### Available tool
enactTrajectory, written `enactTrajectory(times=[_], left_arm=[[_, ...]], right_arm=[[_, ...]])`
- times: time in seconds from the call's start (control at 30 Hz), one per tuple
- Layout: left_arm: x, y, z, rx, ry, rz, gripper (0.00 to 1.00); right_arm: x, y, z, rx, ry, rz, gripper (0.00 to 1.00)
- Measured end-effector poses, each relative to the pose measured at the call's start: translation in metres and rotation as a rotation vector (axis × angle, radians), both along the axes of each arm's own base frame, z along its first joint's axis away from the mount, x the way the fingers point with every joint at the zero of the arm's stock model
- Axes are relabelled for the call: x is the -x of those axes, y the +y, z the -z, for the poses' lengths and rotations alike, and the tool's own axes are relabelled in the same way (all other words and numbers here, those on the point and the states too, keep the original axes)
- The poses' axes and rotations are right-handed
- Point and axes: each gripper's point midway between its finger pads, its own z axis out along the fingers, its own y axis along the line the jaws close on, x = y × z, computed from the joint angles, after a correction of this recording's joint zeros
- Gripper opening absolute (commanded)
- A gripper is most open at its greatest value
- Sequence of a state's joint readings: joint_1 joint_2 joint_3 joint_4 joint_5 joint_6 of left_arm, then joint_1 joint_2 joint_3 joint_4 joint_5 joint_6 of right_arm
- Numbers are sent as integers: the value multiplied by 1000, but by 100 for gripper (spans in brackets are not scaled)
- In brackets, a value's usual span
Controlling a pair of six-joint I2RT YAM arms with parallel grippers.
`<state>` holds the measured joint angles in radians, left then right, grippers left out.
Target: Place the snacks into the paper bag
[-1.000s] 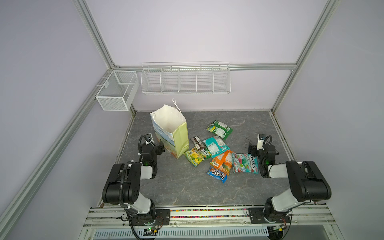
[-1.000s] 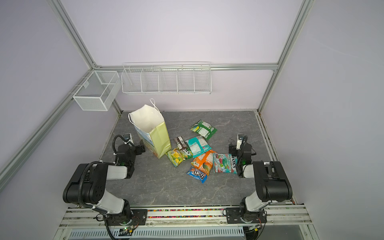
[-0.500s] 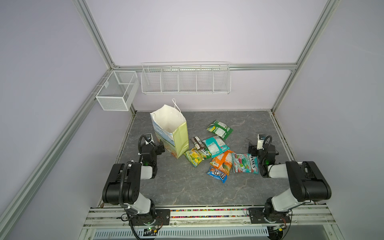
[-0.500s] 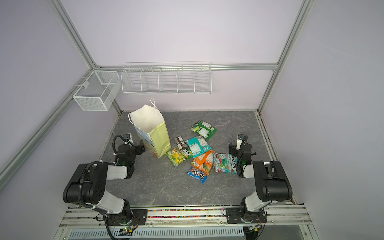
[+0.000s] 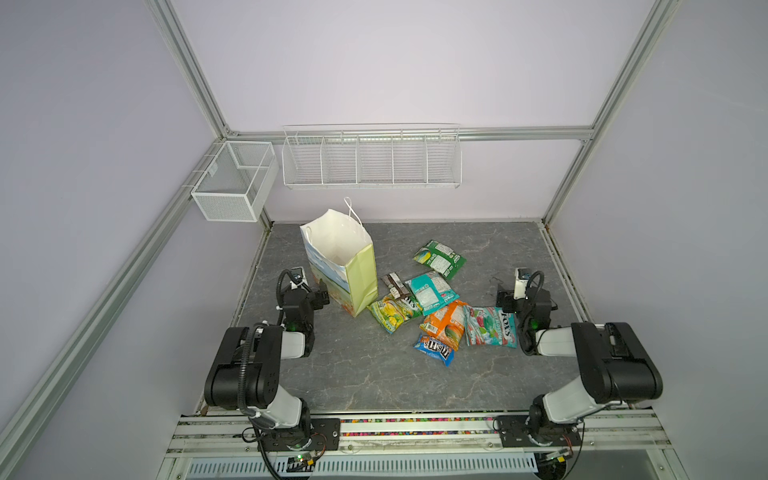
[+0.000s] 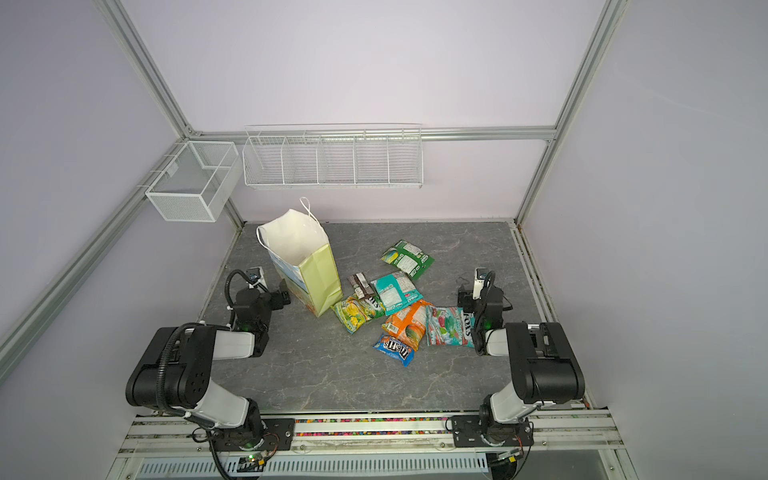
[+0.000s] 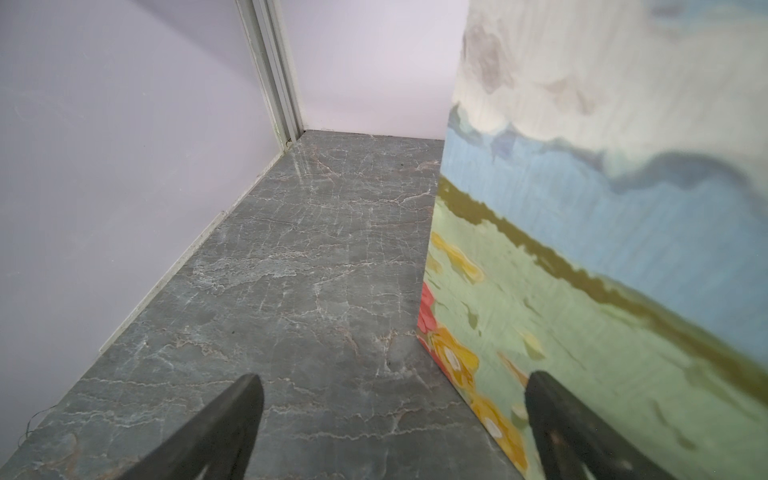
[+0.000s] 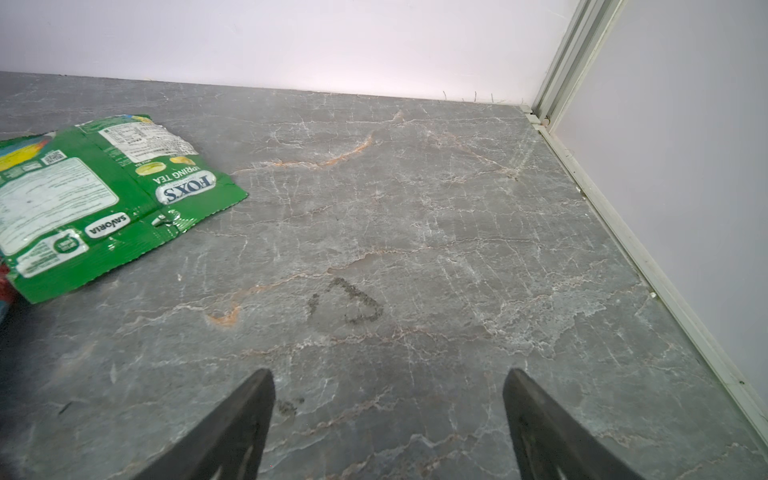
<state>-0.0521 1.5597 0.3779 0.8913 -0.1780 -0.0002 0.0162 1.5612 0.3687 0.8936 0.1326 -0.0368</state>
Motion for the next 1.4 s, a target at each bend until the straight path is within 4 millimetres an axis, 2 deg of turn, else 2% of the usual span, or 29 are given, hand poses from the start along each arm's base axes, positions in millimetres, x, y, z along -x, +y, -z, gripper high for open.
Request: enactTrajectory(times=[1.1,1.2,1.3,1.4], left_arm=[[0,1,0,7,-1,-4,99],[1,6,-1,4,-5,-42,99],[6,14,-9,-11,-1,-109,99],[5,16,-43,-17,-32,-161,99]], right_arm=[[0,0,0,0,0,0,89],[0,1,0,0,1,-2,88],[3,2,-6,2,0,-6,88],[4,9,-24,15,-23,-22,88]])
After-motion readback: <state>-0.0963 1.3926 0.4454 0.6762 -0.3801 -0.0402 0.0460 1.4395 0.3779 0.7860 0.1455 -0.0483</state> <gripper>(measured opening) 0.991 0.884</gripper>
